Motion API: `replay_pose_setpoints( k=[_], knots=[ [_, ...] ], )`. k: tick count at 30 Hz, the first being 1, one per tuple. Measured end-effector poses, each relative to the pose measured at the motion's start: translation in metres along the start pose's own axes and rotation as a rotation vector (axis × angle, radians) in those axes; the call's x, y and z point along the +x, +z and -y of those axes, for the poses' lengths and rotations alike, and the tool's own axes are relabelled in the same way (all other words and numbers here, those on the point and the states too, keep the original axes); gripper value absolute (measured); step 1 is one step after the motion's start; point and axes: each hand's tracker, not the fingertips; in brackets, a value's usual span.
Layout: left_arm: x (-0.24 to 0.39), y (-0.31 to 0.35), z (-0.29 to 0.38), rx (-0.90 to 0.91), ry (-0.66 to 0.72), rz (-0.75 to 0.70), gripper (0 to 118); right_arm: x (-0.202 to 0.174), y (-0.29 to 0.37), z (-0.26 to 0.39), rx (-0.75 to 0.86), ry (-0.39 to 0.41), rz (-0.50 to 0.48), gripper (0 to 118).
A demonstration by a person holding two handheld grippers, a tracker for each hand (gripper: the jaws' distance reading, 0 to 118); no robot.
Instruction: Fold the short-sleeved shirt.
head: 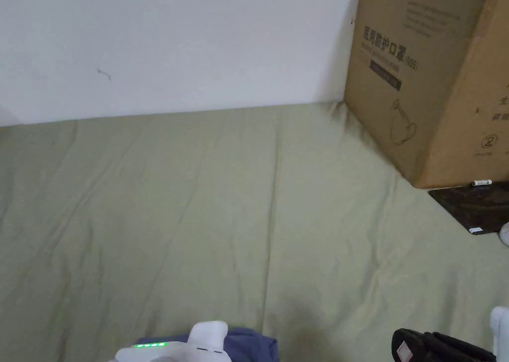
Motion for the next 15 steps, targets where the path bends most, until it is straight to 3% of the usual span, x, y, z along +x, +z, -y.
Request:
replay_pose_setpoints(
  k=[3,7,10,13,15],
  knots=[
    [-0.004,-0.01,-0.001,0.038,0.11,0.07,0,0.004,-0.003,-0.007,-0.01,-0.094,-0.065,0],
    [0.015,0.014,0.005,0.127,0.057,0.036,0,-0.004,-0.011,-0.01,-0.001,-0.088,-0.089,0],
    [0.029,0.076,0.008,0.362,0.004,0.071,0,-0.016,-0.011,-0.016,0.019,-0.088,-0.137,0],
    [0.047,0.158,0.015,0.648,-0.113,-0.058,0,-0.035,0.003,-0.029,0.139,0.019,-0.137,0],
    [0.059,0.211,0.025,0.839,-0.212,-0.251,0,-0.054,0.021,-0.037,0.267,0.106,-0.108,0]
  ],
)
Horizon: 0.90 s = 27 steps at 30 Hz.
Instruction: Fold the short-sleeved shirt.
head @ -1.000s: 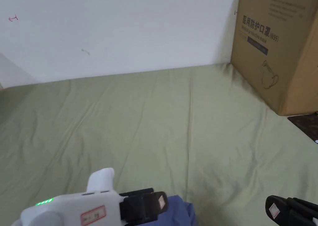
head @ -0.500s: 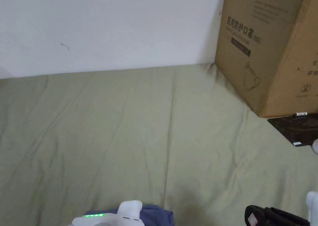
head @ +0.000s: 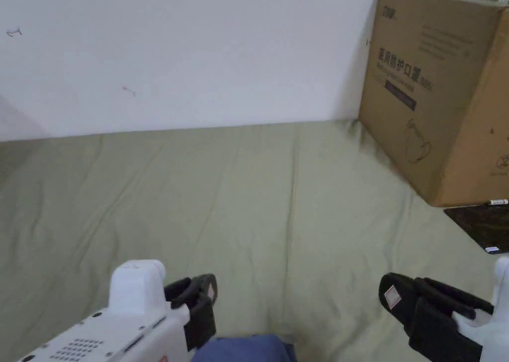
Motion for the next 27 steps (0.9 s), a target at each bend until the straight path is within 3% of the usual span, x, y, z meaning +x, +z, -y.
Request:
replay_pose_setpoints(
  k=[3,8,11,16,20,22,25,27],
  knots=[
    [-0.007,0.051,-0.024,0.199,-0.128,-0.129,0,-0.025,0.025,-0.011,0.238,0.096,0.033,0],
    [-0.013,0.088,0.003,0.316,-0.195,-0.362,0,-0.04,0.024,0.018,0.455,0.254,0.21,0],
    [-0.013,0.093,0.019,0.306,-0.148,-0.37,0,-0.04,0.018,0.032,0.381,0.269,0.261,0],
    [-0.012,0.096,0.02,0.313,-0.192,-0.387,0,-0.04,0.023,0.025,0.378,0.234,0.263,0],
    [-0.018,0.098,0.016,0.301,-0.144,-0.352,0,-0.041,0.024,0.018,0.387,0.203,0.25,0],
    [-0.025,0.096,0.016,0.26,-0.121,-0.314,0,-0.04,0.012,0.021,0.3,0.192,0.164,0],
    [-0.046,0.089,0.02,0.152,-0.052,-0.251,0,-0.037,-0.04,0.042,-0.049,0.109,-0.085,0],
    [-0.064,0.08,0.029,0.057,0.001,-0.259,0,-0.038,-0.091,0.075,-0.342,0.077,-0.14,0]
  ],
)
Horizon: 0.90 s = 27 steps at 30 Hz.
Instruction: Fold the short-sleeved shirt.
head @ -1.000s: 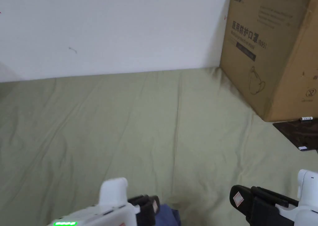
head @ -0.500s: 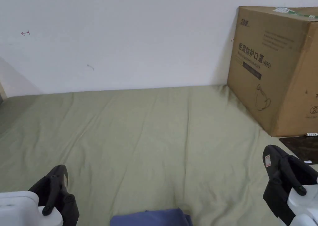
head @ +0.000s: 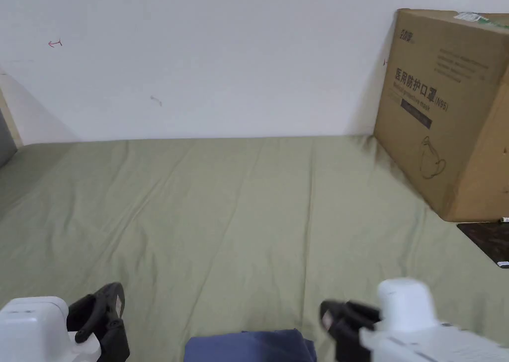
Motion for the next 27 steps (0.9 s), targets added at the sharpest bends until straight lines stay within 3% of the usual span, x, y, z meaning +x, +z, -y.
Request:
replay_pose_setpoints(
  k=[4,7,8,9,10,12,13,19,21,22,24,25,26,27],
  knots=[
    [-0.033,-0.018,0.016,-0.159,0.154,0.04,0,0.03,-0.075,0.034,-0.277,-0.164,0.0,0],
    [-0.061,-0.034,0.029,-0.25,0.258,0.111,1,0.055,-0.104,0.061,-0.421,-0.139,0.125,0],
    [-0.07,-0.042,0.034,-0.3,0.299,0.173,4,0.065,-0.11,0.07,-0.452,-0.148,0.102,0],
    [-0.079,-0.051,0.04,-0.347,0.341,0.237,20,0.07,-0.105,0.074,-0.389,-0.199,0.064,0],
    [-0.086,-0.062,0.047,-0.392,0.391,0.297,45,0.074,-0.102,0.071,-0.344,-0.253,0.045,0],
    [-0.098,-0.09,0.068,-0.522,0.527,0.468,109,0.077,-0.106,0.067,-0.385,-0.278,0.045,0],
    [-0.1,-0.103,0.078,-0.571,0.573,0.527,118,0.075,-0.103,0.066,-0.384,-0.272,0.047,0],
    [-0.095,-0.183,0.156,-0.747,0.826,0.711,118,0.07,-0.102,0.066,-0.387,-0.217,0.05,0],
    [-0.067,-0.214,0.19,-0.839,0.978,0.926,118,0.073,-0.102,0.066,-0.387,-0.241,0.045,0],
    [-0.058,-0.218,0.194,-0.796,1.016,1.014,118,0.074,-0.102,0.067,-0.387,-0.254,0.043,0],
    [-0.04,-0.234,0.198,-0.809,1.014,1.07,117,0.075,-0.102,0.067,-0.387,-0.271,0.039,0],
    [-0.04,-0.238,0.199,-0.816,0.99,1.001,106,0.074,-0.102,0.066,-0.388,-0.273,0.04,0],
    [-0.042,-0.245,0.204,-0.845,0.925,0.875,72,0.075,-0.102,0.066,-0.388,-0.276,0.041,0],
    [-0.04,-0.247,0.21,-0.903,0.782,0.689,15,0.075,-0.102,0.066,-0.389,-0.278,0.039,0]
  ],
)
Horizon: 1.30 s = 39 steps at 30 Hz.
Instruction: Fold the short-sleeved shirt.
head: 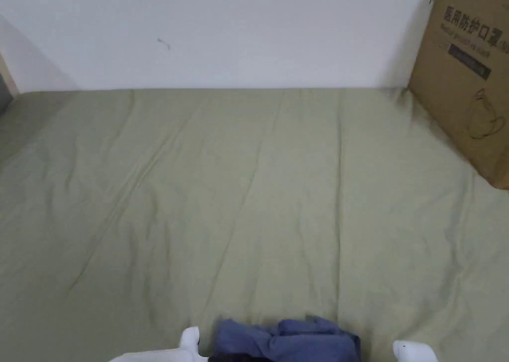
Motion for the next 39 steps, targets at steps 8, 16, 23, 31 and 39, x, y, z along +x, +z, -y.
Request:
replay_pose_setpoints(
  k=[8,16,23,31,39],
  knots=[
    [0.088,0.069,0.0,0.032,-0.262,-0.078,16,-0.024,0.037,0.0,0.108,0.059,0.036,0],
    [0.099,0.263,-0.054,0.09,-0.363,-0.454,16,-0.038,0.115,0.009,0.189,0.085,0.04,0],
    [0.063,0.356,-0.099,0.08,-0.393,-1.135,42,-0.036,0.127,0.019,0.168,0.123,0.151,0],
    [0.06,0.389,-0.097,0.167,-0.519,-1.492,116,-0.038,0.13,0.014,0.173,0.088,0.117,0],
    [0.133,0.328,-0.006,0.438,-0.621,-0.975,2,-0.047,0.144,0.009,0.252,0.159,0.123,0]
  ],
)
